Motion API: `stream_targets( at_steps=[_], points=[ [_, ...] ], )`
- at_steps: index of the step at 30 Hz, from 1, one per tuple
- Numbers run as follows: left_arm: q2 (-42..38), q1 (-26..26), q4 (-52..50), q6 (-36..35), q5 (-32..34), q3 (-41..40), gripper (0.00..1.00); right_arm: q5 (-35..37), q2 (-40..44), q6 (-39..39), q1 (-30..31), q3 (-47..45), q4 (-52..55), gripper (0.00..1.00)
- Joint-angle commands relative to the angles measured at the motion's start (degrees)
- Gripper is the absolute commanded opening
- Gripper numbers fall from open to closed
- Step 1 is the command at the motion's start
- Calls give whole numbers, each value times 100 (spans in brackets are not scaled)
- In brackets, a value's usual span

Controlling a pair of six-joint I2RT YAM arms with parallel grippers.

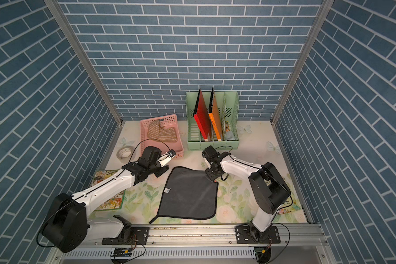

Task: Fold the square dishcloth
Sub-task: Flatten out the cleaning item at the center of the board.

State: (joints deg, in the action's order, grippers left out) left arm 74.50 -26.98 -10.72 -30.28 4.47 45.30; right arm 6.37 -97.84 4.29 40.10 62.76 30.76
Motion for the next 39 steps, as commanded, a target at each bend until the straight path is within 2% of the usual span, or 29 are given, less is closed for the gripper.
stream_targets(
  at_steps=[1, 3, 5, 8, 10, 13, 15, 18, 22, 26, 33, 39],
  points=[
    [-136, 70, 612, -207, 429, 22, 59, 819, 61, 88, -63, 503, -766, 60],
    [-257, 70, 160, -481, 36, 156, 59, 1383, -32, 100, -54, 660, -744, 65],
    [-280, 28, -927, -965, -739, 362, 58, 1852, 65, 140, -54, 655, -694, 67],
    [-156, -265, -1859, -1165, -1048, 346, 58, 1930, 495, 295, -61, 331, -656, 68],
    [-37, -363, -1960, -1102, -1136, 308, 57, 1213, 872, 526, -29, -8, -612, 66],
    [242, -389, -1479, -810, -1130, 389, 56, -633, 1533, 1022, 64, -822, -1063, 60],
    [593, -452, -1317, -719, -1141, 615, 55, -1597, 1833, 1499, 150, -1341, -1370, 54],
    [1157, -568, -1145, -659, -1060, 912, 51, -2127, 2128, 2054, 476, -2066, -1872, 47],
    [1699, -624, -737, -887, -803, 927, 48, -2080, 2219, 2517, 687, -2747, -2314, 44],
    [2147, -630, -541, -1151, -401, 809, 48, -1802, 1936, 2669, 477, -2904, -2354, 42],
    [2522, -631, 427, -1413, 597, 571, 44, -1550, 1464, 2435, -162, -2754, -2256, 39],
    [2372, -625, 672, -1201, 786, 663, 48, -1263, 1485, 2129, -357, -2462, -1957, 41]
  ],
)
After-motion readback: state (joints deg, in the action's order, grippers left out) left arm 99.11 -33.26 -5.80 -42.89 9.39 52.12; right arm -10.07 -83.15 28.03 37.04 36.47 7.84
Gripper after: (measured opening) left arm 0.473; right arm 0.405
